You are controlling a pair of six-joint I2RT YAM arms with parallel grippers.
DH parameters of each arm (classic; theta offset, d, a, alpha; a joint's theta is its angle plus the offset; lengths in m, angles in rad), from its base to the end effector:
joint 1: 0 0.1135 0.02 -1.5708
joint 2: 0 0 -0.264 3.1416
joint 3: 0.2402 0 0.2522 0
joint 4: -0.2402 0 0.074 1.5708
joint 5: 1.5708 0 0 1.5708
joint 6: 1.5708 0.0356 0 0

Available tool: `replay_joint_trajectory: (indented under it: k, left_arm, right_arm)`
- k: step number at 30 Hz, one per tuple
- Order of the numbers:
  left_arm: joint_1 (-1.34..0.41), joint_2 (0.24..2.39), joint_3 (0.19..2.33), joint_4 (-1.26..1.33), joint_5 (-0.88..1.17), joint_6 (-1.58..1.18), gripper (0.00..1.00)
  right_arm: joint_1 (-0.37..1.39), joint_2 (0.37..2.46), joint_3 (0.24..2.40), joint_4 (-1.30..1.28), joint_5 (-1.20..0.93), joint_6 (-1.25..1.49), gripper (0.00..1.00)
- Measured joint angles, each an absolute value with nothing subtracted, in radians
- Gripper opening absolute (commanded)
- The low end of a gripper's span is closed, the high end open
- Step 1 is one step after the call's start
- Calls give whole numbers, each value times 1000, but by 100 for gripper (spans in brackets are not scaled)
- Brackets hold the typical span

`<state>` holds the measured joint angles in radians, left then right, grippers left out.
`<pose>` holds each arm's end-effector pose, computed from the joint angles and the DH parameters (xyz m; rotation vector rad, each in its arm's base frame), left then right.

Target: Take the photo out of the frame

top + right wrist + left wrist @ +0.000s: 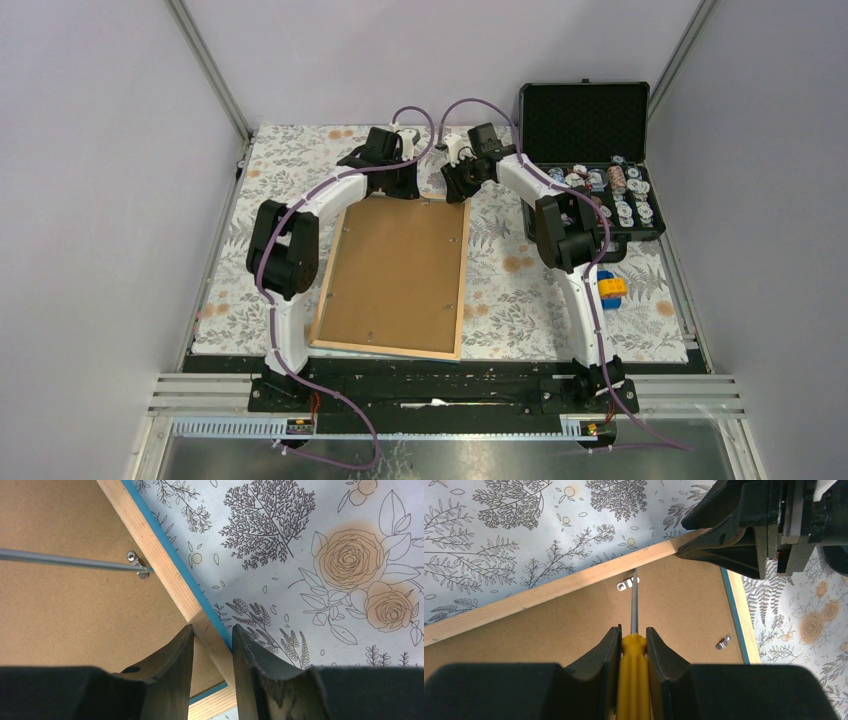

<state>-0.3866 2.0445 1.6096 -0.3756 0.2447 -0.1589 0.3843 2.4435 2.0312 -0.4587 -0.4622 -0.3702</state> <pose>0.4253 -0.1824 0.2210 0.3927 2.3884 -0.5465 0.4936 0.2168 0.1590 -1.0708 2.1456 0.5683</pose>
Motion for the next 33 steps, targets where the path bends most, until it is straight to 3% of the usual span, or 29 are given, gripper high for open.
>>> replay_joint_trajectory:
  k: [33]
  left_arm:
    - [-389, 1967, 1524, -385, 194, -8, 0]
  right_arm:
    - [386, 2445, 2031, -454, -471, -362, 0]
